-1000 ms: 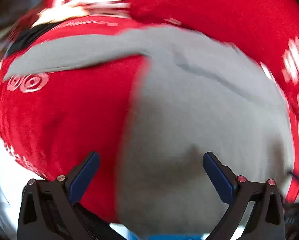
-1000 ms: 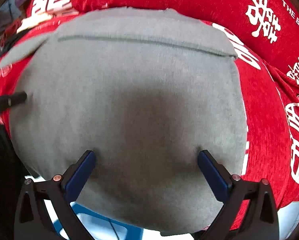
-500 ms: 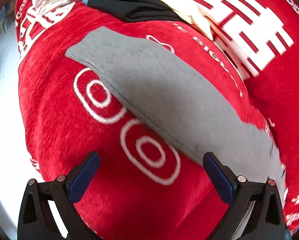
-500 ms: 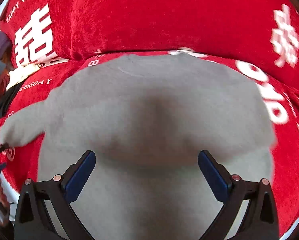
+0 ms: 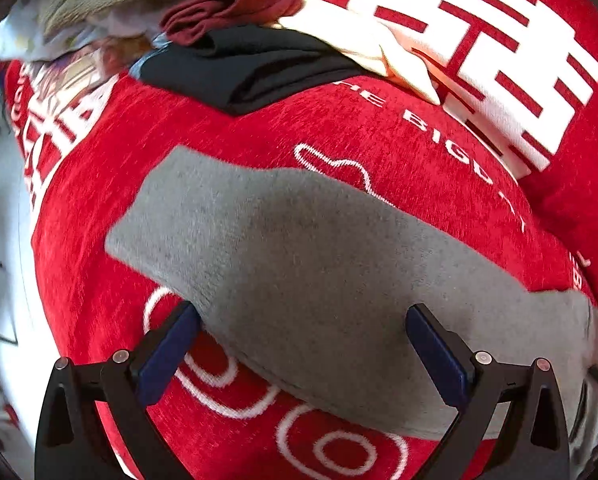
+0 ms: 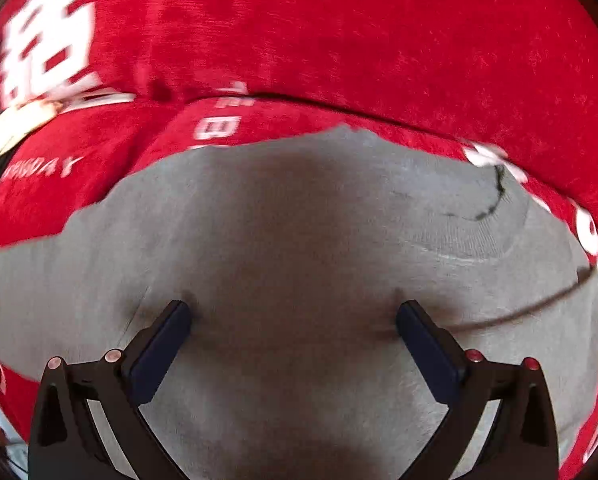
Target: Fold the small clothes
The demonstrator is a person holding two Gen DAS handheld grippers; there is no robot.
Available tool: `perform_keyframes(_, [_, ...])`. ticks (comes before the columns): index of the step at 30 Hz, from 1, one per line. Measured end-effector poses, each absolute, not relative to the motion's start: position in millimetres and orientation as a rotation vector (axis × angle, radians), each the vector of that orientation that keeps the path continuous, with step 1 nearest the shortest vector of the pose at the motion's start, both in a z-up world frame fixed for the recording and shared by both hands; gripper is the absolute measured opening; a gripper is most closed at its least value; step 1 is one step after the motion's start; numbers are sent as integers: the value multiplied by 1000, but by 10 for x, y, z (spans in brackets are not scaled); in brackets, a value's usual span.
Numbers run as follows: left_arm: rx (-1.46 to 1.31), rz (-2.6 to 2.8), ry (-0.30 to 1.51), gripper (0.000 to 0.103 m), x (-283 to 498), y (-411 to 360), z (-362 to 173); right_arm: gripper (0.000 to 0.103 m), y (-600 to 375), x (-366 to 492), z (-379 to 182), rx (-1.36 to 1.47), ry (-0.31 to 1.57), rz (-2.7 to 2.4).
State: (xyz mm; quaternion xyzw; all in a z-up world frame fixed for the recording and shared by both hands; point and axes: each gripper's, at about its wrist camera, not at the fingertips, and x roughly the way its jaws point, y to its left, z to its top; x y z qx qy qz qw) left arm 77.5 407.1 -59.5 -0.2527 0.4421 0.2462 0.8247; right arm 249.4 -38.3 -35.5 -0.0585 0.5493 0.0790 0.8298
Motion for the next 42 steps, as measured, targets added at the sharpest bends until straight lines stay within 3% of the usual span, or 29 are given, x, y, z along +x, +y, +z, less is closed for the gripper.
perform_keyframes(4, [-625, 460, 881, 103, 552, 4202, -579, 102, -365, 2453, -211, 36, 1127, 219])
perform_keyframes(8, [-792, 398, 795, 103, 267, 4460, -610, 102, 142, 2436, -407, -166, 1156, 275])
perform_keyframes(11, [-892, 313, 741, 103, 183, 4668, -639, 103, 438, 2422, -497, -336, 1061, 267])
perform_keyframes(17, [-1056, 251, 610, 103, 171, 5000, -703, 103, 465, 2467, -535, -291, 1046, 256])
perform_keyframes(22, [-1012, 305, 618, 102, 336, 4980, -604, 103, 446, 2449, -528, -279, 1032, 261])
perform_keyframes(23, [-993, 315, 619, 99, 368, 4952, -585, 103, 471, 2460, -521, -283, 1035, 259])
perform_keyframes(25, [-956, 335, 619, 79, 363, 4910, -580, 103, 468, 2449, -501, -284, 1041, 250])
perform_keyframes(28, [-964, 361, 594, 43, 291, 4914, -637, 103, 513, 2496, -511, -278, 1044, 233])
perform_keyframes(29, [-984, 363, 592, 17, 271, 4936, -681, 103, 535, 2498, -509, -279, 1043, 221])
perform_keyframes(30, [-1008, 353, 605, 7, 269, 4972, -741, 103, 538, 2500, -513, -281, 1044, 213])
perform_keyframes(42, [-926, 300, 497, 7, -71, 4826, -341, 103, 1300, 2047, -566, -437, 1027, 190])
